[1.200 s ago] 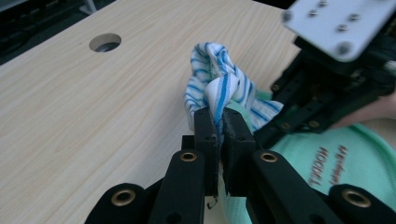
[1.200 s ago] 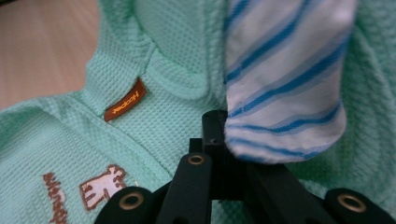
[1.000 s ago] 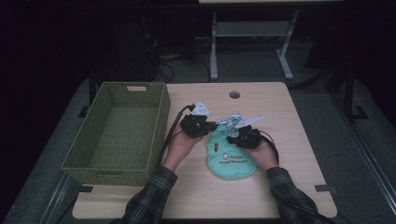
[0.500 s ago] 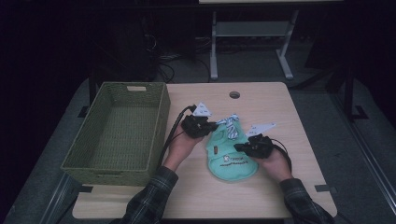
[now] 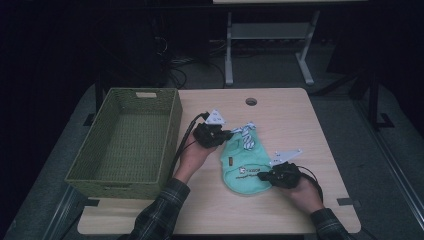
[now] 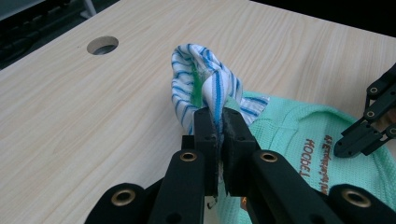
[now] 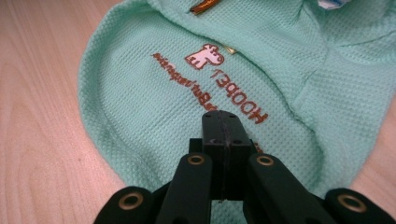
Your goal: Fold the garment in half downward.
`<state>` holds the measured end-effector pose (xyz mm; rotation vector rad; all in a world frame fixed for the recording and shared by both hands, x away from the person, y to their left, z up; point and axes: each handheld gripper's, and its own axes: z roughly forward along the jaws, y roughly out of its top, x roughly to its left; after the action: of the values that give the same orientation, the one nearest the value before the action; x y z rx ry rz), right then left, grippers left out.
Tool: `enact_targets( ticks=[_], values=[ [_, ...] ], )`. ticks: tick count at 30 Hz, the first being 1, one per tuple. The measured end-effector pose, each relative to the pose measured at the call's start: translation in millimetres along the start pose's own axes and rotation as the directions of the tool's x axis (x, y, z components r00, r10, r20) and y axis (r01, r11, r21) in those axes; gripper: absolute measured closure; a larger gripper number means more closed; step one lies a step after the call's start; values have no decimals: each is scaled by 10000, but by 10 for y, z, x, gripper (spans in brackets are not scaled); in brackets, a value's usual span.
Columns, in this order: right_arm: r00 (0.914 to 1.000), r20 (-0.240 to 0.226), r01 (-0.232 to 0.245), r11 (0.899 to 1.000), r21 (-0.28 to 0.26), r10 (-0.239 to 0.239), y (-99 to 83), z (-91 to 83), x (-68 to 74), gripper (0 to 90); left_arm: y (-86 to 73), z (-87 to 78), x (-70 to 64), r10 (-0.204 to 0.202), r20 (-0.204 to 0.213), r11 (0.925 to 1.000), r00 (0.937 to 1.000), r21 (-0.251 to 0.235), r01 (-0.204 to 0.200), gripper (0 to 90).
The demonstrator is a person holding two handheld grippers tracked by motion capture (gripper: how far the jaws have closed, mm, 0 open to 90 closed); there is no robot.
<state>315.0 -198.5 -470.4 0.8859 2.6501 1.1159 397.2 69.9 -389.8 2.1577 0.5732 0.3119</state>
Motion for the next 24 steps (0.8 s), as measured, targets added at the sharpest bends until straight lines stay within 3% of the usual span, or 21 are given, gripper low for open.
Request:
enact_targets(
  ticks=[11,20,24],
  values=[
    [10000,54,-6,9999,-109,7,89,95,-18,899,-15,-109,-73,150,417,9999,9990,-71,-147,858],
    [9997,240,4,10000,-74,-2,171,163,-51,899,-35,-176,-252,822,927,9964,9923,133,-838,858],
    [9994,324,-94,9999,-45,96,210,192,-68,899,-57,-182,-299,755,1161,9970,9904,58,-767,858]
  ],
)
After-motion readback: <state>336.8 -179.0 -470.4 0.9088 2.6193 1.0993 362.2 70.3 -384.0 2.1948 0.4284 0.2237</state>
